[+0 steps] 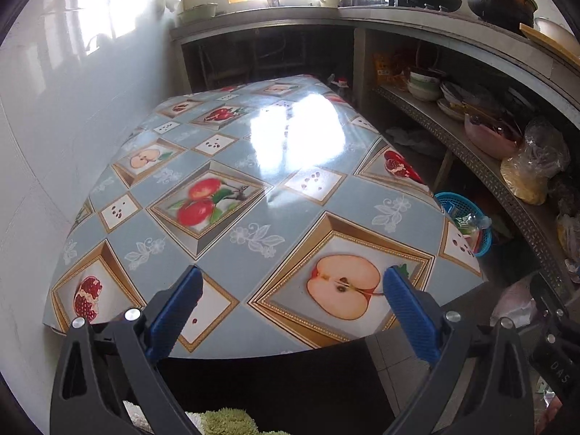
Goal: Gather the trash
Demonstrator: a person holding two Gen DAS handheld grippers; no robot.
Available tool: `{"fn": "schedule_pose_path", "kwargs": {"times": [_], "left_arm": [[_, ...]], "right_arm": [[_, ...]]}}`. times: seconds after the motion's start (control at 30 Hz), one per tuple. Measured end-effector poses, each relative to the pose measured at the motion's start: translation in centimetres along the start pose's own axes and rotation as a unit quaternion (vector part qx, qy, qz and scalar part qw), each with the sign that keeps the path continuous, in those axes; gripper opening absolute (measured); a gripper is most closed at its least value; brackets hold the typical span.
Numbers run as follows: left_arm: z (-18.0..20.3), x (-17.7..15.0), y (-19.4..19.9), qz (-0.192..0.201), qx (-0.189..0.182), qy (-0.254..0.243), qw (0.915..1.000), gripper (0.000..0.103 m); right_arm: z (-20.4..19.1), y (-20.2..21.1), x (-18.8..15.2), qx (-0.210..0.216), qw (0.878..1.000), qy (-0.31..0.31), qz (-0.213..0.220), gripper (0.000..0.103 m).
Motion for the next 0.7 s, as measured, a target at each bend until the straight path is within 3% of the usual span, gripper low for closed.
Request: {"fn": "schedule_pose_path", "kwargs": {"times": [0.43,0.7], "left_arm": [[-1.7,-0.8,0.0,-0.013,0.035,0.017,0.9992,0.098],[-1.8,-0.6,1.2,0.008,0.045,0.017,0.9988,0.098]], "right_arm": [[0.9,-0.5,-1.0,0.001,1.0,-0.012,-0.011,0.095],[0.7,-0.7,-0.9,0.004,1.0,-0.007,-0.01,0.095]]}}
Point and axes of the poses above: each gripper's, at about its wrist camera, not at the fingertips, and y roughly against the way its jaws point, z to its right, x to its top, the point moved 8 cm from there along -y, roughly the way its jaws point, and after that the axes turned 14 degrees about -z, right-handed, at the moved point
